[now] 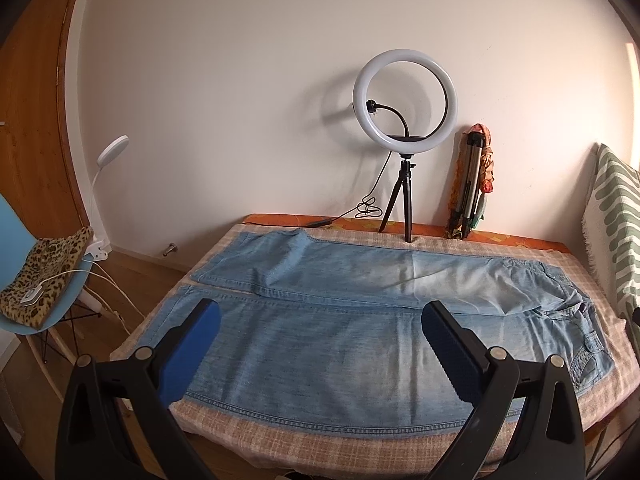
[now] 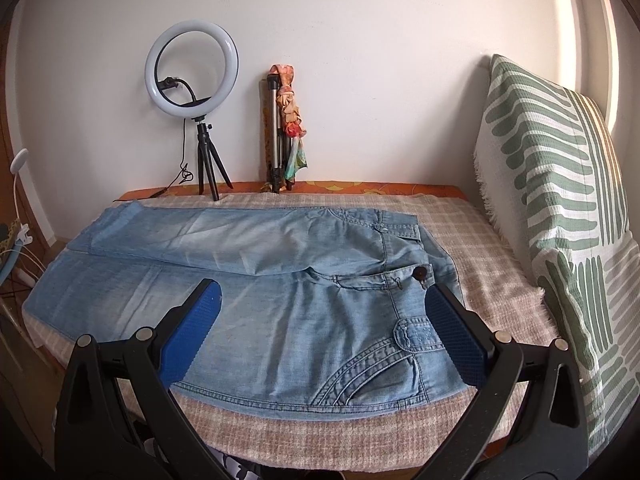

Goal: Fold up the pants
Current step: 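Move both tools toward the jeans leg hems and lower onto them, then close the left tool on the hem while the right tool grasps the other hem, then lift the hems with both tools and fold them toward the waistband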

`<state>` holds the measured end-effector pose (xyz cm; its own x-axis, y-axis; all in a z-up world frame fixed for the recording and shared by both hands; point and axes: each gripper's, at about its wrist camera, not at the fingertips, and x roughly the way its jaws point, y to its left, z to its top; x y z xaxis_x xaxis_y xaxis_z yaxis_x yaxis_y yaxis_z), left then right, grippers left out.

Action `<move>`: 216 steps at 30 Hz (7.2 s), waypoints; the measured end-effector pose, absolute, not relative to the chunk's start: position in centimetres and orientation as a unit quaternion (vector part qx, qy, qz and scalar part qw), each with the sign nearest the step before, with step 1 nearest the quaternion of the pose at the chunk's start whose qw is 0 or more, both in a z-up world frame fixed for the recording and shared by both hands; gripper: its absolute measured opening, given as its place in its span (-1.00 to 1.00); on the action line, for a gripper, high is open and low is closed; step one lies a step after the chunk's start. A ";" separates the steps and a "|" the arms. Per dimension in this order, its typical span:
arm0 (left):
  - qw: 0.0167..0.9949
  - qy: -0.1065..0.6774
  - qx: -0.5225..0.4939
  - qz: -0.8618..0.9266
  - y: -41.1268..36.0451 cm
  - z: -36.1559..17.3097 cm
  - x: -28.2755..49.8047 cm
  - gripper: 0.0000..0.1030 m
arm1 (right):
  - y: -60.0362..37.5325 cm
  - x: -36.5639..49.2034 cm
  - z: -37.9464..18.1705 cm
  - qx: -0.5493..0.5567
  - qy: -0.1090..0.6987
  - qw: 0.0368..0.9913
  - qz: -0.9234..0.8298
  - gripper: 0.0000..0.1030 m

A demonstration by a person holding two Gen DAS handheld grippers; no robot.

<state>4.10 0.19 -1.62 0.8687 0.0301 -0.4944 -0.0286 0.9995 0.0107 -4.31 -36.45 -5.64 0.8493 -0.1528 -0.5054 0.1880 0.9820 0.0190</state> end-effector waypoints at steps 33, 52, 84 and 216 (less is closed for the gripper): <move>0.898 0.439 0.013 0.000 10.6 -11.7 32.7 0.97 | -27.0 38.5 -15.8 -0.089 0.440 0.873 0.193 1.00; 0.854 0.509 -0.086 0.068 21.1 -17.1 51.3 0.97 | -25.1 45.1 -22.2 -0.088 0.499 0.829 0.239 0.81; 0.867 0.490 -0.088 0.007 22.7 -23.4 58.1 -0.45 | -21.5 45.7 -22.3 -0.138 0.481 0.824 0.265 -0.29; 0.848 0.400 -0.313 0.149 33.9 -24.1 13.0 -0.65 | 22.8 36.7 -17.6 -0.171 0.442 0.740 0.477 0.36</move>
<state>13.03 33.92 -24.10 0.6348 0.0021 -0.7726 -0.5034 0.7597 -0.4116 36.75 22.75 -17.64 0.1535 0.5548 -0.8177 -0.8577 0.4858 0.1685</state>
